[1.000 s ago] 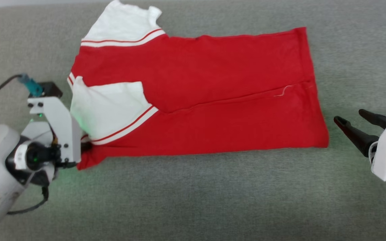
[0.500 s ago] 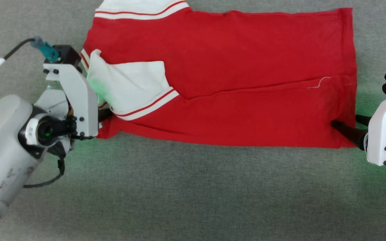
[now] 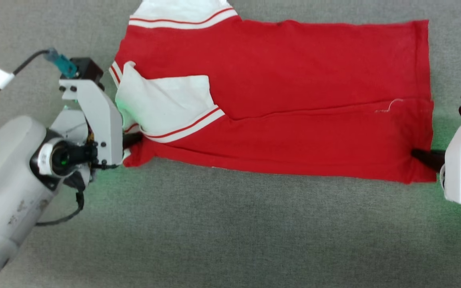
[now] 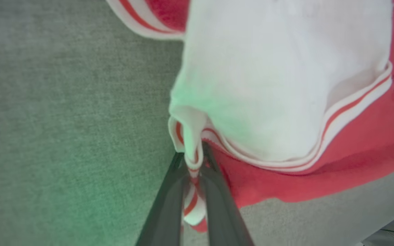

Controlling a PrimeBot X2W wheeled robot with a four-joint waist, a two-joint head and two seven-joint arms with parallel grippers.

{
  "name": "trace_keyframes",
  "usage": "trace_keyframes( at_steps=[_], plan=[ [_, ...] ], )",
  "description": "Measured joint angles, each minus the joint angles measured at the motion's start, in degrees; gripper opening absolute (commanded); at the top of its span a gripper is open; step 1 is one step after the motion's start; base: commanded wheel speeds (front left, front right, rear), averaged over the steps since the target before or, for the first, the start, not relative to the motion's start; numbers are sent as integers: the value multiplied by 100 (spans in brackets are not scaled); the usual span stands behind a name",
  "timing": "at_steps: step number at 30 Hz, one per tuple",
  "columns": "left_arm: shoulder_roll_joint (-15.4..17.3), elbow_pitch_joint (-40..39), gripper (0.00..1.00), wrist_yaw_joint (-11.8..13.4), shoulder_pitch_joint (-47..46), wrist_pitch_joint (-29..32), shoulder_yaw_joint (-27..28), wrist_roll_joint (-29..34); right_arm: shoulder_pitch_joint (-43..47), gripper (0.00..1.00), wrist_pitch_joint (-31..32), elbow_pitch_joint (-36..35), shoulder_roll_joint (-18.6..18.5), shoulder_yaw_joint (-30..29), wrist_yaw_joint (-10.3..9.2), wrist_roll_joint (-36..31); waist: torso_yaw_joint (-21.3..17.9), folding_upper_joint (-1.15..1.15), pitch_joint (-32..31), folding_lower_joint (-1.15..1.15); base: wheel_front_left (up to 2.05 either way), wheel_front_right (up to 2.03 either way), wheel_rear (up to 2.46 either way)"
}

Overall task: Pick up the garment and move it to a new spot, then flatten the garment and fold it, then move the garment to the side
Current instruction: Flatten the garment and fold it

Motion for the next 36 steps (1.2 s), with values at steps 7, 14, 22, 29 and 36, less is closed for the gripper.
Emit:
trace_keyframes(
  at_steps=[7, 14, 22, 29, 36],
  plan=[
    [286, -305, 0, 98, 360, 149, -111, -22, 516, 0, 120, -292, -107, -89, 0, 73, 22, 0, -335, 0, 0, 0, 0],
    [664, -970, 0, 353, 854, 221, -178, -96, 1105, 0, 254, -657, -191, -305, 0, 124, 79, 0, -675, 0, 0, 0, 0],
    [1092, -1924, 0, 777, 1521, 93, -252, -138, 1767, 0, 302, -983, -182, -599, 3, 120, 142, 0, -883, 0, 0, 0, 0],
    [1063, -2008, 77, 898, 1724, -54, -279, -176, 1880, 100, 175, -978, -11, -479, 3, 31, 108, 0, -905, 0, 0, 0, 0],
    [1146, -2050, 100, 951, 1714, -109, -224, -115, 1890, 100, 14, -1111, 9, -453, 3, 31, 17, 0, -950, 0, 0, 0, 0]
  ],
)
